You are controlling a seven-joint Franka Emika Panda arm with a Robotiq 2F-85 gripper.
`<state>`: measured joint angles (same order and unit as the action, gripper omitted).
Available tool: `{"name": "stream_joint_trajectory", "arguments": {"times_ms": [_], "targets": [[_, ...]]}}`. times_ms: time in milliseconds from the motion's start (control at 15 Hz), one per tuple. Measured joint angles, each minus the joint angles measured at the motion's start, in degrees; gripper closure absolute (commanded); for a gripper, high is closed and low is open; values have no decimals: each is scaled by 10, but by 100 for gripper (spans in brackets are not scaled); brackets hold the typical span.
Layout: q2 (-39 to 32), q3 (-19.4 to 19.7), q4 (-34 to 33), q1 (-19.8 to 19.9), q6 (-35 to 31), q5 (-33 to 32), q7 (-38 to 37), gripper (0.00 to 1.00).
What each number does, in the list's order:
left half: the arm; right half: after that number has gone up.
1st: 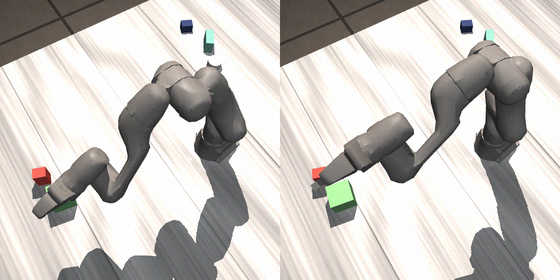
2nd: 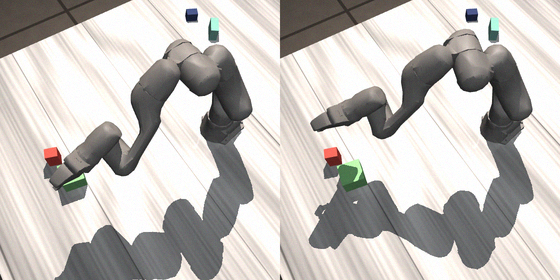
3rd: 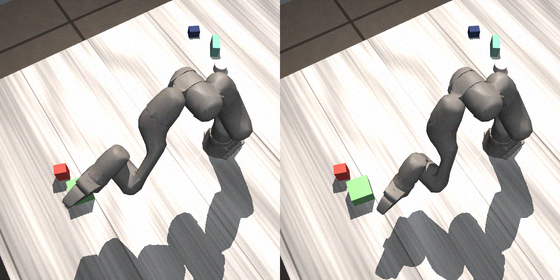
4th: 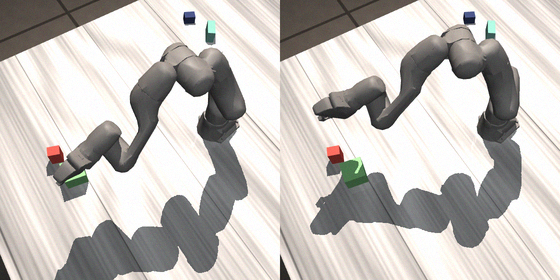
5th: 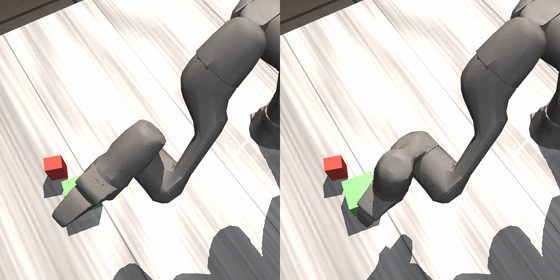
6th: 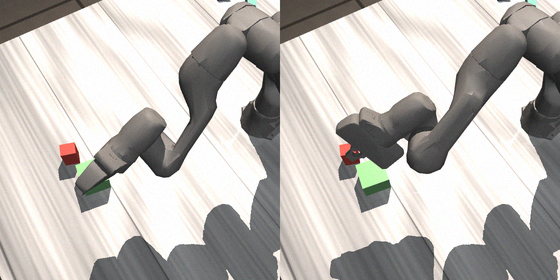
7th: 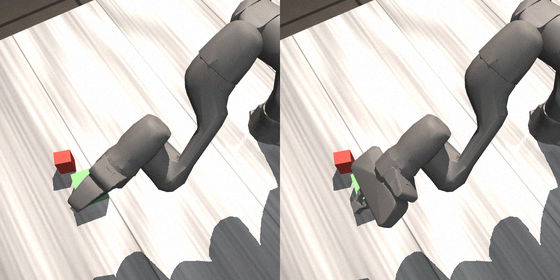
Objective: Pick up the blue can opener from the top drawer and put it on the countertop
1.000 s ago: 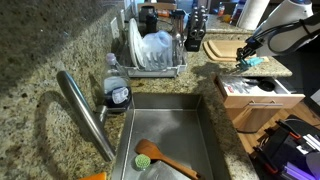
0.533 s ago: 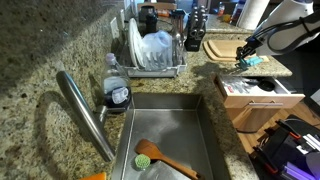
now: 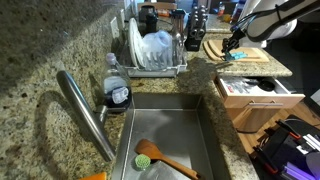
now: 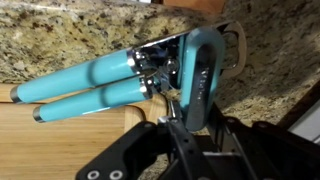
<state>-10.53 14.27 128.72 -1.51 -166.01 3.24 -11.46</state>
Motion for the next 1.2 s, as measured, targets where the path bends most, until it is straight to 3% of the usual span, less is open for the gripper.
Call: {"name": "stream_joint_trajectory", "arguments": {"times_ms": [333,667,733,800,867,1000,1067,1200], "targets": [[-30,-1,-7,7,-21,-6,-29,93],[-118,-6,-73,11,-80,21,-88,93],[-135,-3,-91,7,-88,22,-106,71],[-145,-1,-99,6,-89,22,-110,71],[-149,-2,-98,6,-89,22,-110,93],[-149,-2,-97,6,-89,22,-110,93],[-151,-2,-97,6,-88,24,-110,46],[-155,-3,-97,8,-82,38,-110,39]]}}
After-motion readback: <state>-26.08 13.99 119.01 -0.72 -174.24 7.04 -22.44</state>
